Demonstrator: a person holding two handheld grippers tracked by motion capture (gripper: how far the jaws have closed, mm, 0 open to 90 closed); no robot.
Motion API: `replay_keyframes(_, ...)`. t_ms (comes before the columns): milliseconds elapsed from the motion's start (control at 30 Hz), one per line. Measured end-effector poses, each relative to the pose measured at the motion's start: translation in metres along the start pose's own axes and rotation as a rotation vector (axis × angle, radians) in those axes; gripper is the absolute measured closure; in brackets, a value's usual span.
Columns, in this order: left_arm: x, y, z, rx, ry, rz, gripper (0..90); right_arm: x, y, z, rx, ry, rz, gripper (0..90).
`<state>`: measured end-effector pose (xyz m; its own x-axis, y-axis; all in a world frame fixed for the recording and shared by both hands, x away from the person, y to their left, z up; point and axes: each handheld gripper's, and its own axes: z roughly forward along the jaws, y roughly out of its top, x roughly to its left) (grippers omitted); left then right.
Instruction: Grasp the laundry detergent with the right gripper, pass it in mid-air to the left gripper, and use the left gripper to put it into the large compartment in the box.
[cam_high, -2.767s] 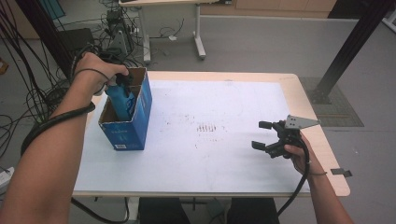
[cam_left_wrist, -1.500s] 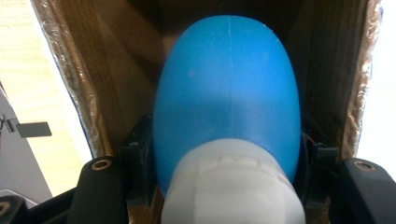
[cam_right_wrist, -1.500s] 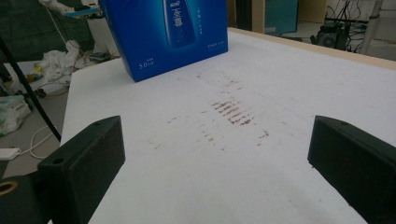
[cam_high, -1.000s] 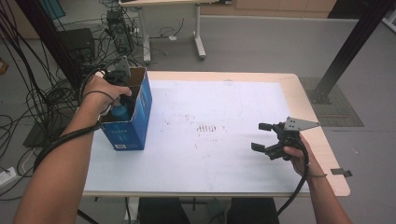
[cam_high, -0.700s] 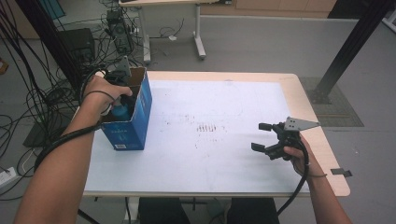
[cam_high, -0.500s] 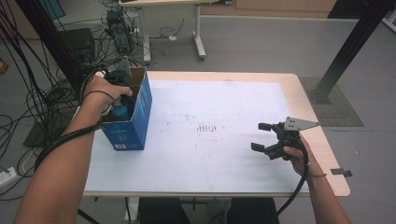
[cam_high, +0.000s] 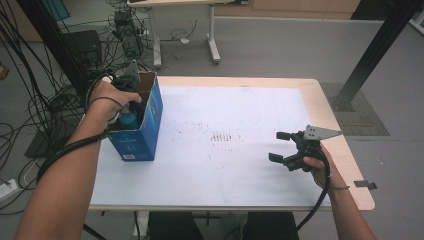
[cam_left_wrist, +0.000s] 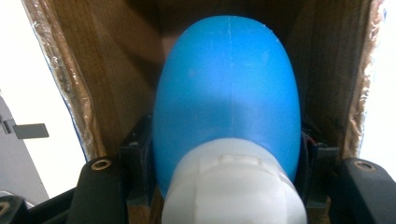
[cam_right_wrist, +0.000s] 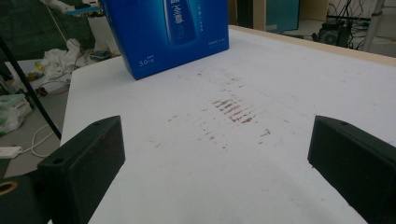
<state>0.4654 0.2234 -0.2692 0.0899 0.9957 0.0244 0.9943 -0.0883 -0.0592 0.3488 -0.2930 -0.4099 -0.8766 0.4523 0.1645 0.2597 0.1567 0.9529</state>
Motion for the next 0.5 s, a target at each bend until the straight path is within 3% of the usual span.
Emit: replay_keyframes(500,-0.0005,0.0003,0.0002,0.002,0.001,0.0,37.4,-0.0009,-0.0014,-0.0012,-0.005,-0.001,0.005,3.8)
